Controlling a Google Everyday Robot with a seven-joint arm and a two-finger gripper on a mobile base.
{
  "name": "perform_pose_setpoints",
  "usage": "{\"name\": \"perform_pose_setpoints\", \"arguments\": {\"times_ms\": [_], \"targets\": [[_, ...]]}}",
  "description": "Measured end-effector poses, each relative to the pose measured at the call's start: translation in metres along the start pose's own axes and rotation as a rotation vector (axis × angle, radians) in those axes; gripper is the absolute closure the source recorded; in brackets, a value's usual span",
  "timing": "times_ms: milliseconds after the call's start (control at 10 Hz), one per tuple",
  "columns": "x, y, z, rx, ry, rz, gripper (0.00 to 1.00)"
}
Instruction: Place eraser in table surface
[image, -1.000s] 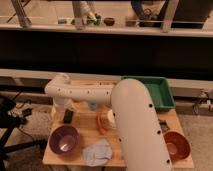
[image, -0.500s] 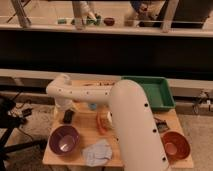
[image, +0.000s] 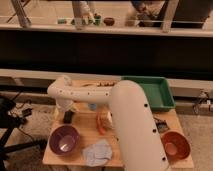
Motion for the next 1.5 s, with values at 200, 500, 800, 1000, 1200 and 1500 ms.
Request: {"name": "perform_pose_setpoints", "arguments": {"times_ms": [200,500,800,1000,1200,1500], "targets": [[-0.0003,0.0012,0.0005,0.011,0.004,-0.008,0.20],[-0.0015,0.0015,0.0043,0.019,-0.001,-0.020,0.37],[-0.0021,0.0032,0.0054,0.011,-0.010,-0.023,0.62],[-0.0018,0.0037,0.0026,0.011,-0.009,-0.022,0.70],[-0.0020,0.0035,0.0023,0.011,-0.010,-0.022,0.79],[-0.0039,0.0006,0.0003,0.008,-0.001,-0.029,1.00]]}}
